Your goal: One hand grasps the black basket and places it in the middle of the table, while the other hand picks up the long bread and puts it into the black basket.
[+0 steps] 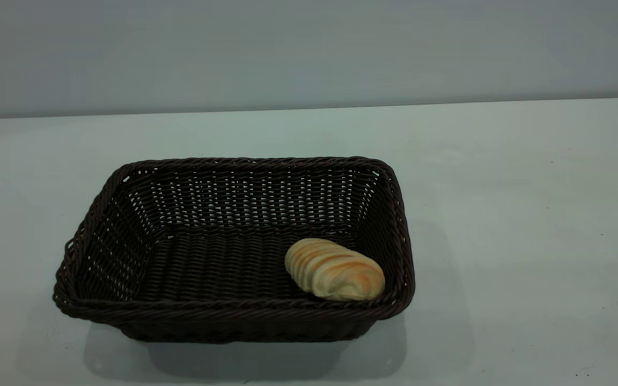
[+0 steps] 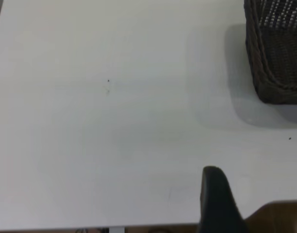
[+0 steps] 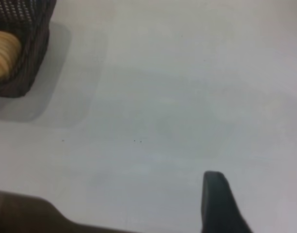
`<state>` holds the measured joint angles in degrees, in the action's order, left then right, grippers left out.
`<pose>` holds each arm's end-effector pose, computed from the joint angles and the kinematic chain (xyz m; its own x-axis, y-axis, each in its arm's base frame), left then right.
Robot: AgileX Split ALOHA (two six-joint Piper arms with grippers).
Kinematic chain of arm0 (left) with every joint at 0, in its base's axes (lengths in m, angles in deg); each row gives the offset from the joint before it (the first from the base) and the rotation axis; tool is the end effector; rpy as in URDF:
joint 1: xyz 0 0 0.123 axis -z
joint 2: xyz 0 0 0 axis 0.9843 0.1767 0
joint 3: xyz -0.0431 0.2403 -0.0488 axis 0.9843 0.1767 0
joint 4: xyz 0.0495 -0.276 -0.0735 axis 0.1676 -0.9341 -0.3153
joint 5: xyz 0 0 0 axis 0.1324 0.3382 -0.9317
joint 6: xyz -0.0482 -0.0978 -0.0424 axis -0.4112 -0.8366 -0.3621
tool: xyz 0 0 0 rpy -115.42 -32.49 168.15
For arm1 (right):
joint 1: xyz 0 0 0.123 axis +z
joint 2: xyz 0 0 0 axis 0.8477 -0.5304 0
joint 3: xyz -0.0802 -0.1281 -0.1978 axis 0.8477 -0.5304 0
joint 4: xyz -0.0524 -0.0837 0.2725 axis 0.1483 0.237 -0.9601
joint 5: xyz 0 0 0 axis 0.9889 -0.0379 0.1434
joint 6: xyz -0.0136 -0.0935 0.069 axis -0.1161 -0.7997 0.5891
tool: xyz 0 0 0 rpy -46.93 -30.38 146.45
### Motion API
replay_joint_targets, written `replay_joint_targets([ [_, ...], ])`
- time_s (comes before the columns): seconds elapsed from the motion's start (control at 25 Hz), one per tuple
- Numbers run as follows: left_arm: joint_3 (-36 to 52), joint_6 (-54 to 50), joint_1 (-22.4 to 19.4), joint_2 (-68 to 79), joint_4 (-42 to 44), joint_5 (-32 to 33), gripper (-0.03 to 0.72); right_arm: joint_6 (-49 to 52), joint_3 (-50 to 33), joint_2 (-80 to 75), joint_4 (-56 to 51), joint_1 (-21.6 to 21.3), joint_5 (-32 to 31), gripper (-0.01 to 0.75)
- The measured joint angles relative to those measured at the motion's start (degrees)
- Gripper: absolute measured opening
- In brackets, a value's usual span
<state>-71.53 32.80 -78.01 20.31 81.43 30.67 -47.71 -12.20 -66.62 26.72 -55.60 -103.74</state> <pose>0.0861 0.0017 0.2724 -0.5304 0.0233 -0.8474 0.0032 0.9997 0.0254 0.0996 0.0118 0.2629 -0.5888 -0.1092 -0.8009 -0.1437 0.9892 -0.0293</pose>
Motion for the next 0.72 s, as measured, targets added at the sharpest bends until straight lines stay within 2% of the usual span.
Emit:
replay_joint_targets([
  [0.24, 0.0, 0.0, 0.0, -1.15, 0.0, 0.11, 0.488, 0.0, 0.0, 0.0, -0.05, -2.85, 0.0, 0.379],
  [0.72, 0.0, 0.0, 0.0, -1.22, 0.0, 0.11, 0.488, 0.0, 0.0, 0.0, -0.05, -3.01, 0.0, 0.379],
])
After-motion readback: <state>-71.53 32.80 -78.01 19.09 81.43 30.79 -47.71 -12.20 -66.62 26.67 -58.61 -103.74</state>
